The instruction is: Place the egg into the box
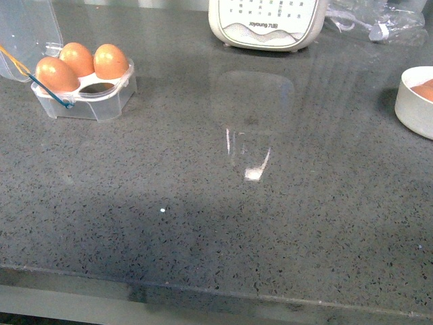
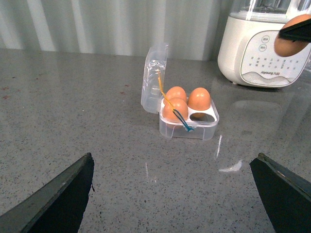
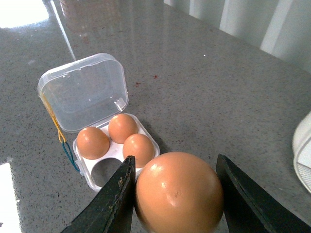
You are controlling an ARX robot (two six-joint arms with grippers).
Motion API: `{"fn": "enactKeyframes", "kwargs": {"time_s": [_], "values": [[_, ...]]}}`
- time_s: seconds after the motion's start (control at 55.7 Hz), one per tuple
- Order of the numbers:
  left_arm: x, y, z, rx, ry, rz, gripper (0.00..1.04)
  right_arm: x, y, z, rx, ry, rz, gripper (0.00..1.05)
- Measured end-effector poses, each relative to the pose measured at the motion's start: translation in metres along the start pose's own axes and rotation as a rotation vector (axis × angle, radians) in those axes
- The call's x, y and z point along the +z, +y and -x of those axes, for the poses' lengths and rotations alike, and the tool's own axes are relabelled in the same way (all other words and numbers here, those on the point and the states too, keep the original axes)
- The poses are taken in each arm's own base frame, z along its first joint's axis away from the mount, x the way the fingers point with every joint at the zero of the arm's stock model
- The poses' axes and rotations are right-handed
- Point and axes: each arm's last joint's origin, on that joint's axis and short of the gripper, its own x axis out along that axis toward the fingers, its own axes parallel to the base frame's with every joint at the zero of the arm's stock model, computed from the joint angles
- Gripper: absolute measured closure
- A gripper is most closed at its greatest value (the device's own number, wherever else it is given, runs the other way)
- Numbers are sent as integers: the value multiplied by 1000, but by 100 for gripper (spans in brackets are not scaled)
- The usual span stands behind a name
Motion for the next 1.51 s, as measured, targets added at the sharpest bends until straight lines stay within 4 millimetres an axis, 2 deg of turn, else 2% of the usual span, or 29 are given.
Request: {"fn": "enactKeyframes", "kwargs": {"time_s": [0.198,0.593,0.772,1.509], "values": [[0,0,0,0,0,0,7,-10,9,-39,65,3,-42,62],[0,0,0,0,0,0,7,-22,34,-81,150,-7,-112,62],[0,0,0,0,0,0,7,-23,45,-86,193,-5,-111,62],[0,0,0,0,0,0,7,-43,51,-90,229,73,-78,62]]}}
